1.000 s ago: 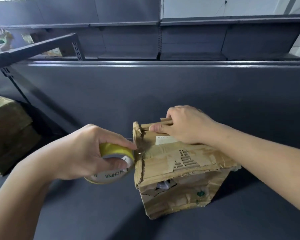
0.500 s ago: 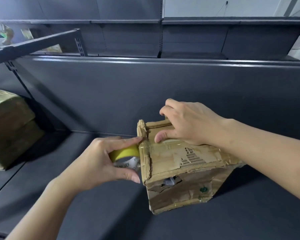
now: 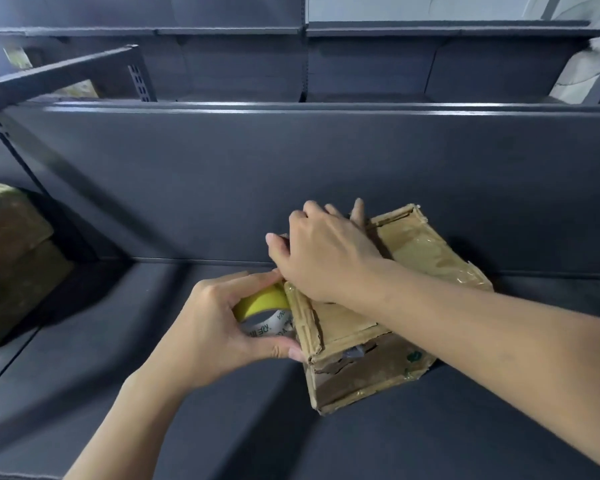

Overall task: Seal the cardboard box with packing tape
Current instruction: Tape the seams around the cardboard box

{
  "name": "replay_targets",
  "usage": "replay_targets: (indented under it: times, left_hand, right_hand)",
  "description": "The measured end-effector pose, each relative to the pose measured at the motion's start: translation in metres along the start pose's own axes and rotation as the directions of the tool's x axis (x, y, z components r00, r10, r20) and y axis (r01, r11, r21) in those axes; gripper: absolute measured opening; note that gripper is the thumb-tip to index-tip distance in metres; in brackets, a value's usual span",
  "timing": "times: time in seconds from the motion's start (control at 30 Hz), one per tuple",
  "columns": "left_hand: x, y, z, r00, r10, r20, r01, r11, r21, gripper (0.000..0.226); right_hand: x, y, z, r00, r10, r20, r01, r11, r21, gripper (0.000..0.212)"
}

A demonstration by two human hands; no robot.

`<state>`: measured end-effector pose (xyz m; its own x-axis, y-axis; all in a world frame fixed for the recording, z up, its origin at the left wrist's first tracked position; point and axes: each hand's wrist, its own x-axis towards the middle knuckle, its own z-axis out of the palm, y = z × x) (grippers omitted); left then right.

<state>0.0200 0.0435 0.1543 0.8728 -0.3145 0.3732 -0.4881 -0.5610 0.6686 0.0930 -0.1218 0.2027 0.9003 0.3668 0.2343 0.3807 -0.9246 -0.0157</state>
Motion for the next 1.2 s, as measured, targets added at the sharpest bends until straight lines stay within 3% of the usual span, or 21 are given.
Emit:
replay_targets:
  times: [0.07,0.17,0.27,0.33,0.5,0.6,0.67,0.77,0.83,0.93,1.0,1.13,1.2]
  left_hand:
    - [-0.004,-0.001,0.005,0.998,0.019,-0.052,-0.018,1.000,0.017,0.086]
    - [-0.006,-0.001,0.011,0.992,0.035,-0.125,-0.030,0.998,0.047,0.086]
    - [-0.007,0.005,0.018,0.980,0.023,-0.198,-0.014,0.999,0.047,0.094]
    - [-0.008,0.013,0.026,0.971,0.002,-0.239,0.012,0.998,0.057,0.099]
    - [-0.007,0.040,0.054,0.937,-0.077,-0.341,0.132,0.981,0.141,0.105]
    - [-0.005,0.055,0.068,0.915,-0.144,-0.377,0.207,0.969,0.133,0.105]
    - [-0.002,0.065,0.075,0.905,-0.195,-0.378,0.246,0.965,0.090,0.103]
    - [0.002,0.078,0.087,0.894,-0.267,-0.361,0.271,0.962,-0.038,0.099]
    - [0.003,0.085,0.096,0.877,-0.338,-0.341,0.302,0.941,-0.154,0.098]
    - [0.004,0.094,0.106,0.854,-0.417,-0.310,0.342,0.901,-0.268,0.090]
    - [0.005,0.099,0.112,0.847,-0.442,-0.294,0.355,0.884,-0.305,0.082]
    - [0.004,0.108,0.125,0.827,-0.489,-0.278,0.355,0.837,-0.416,0.059]
    - [0.002,0.108,0.131,0.809,-0.518,-0.277,0.342,0.799,-0.495,0.055]
  right_hand:
    - [-0.003,0.001,0.003,0.995,-0.074,-0.074,0.075,0.997,0.018,0.055]
    - [0.004,0.005,0.002,0.990,-0.129,-0.061,0.136,0.983,0.124,0.047]
    - [0.013,0.013,-0.010,0.986,-0.118,-0.118,0.154,0.918,0.366,0.036]
    - [0.015,0.027,-0.027,0.981,0.016,-0.193,0.091,0.842,0.532,0.033]
    - [-0.016,0.111,-0.067,0.905,0.296,-0.306,-0.041,0.776,0.629,0.026]
    - [-0.060,0.181,-0.062,0.887,0.438,-0.148,-0.214,0.674,0.707,0.009]
    - [-0.094,0.223,-0.043,0.837,0.547,0.025,-0.392,0.567,0.725,0.018]
    - [-0.145,0.274,0.000,0.682,0.684,0.261,-0.632,0.370,0.681,0.028]
    - [-0.174,0.298,0.025,0.574,0.740,0.350,-0.754,0.312,0.577,0.034]
    - [-0.207,0.319,0.045,0.523,0.765,0.375,-0.852,0.470,0.229,0.042]
    - [-0.221,0.319,0.049,0.495,0.761,0.420,-0.848,0.528,0.043,0.033]
    - [-0.241,0.318,0.050,0.373,0.705,0.604,-0.810,0.565,-0.159,0.058]
    - [-0.243,0.316,0.045,0.324,0.697,0.639,-0.815,0.549,-0.185,0.049]
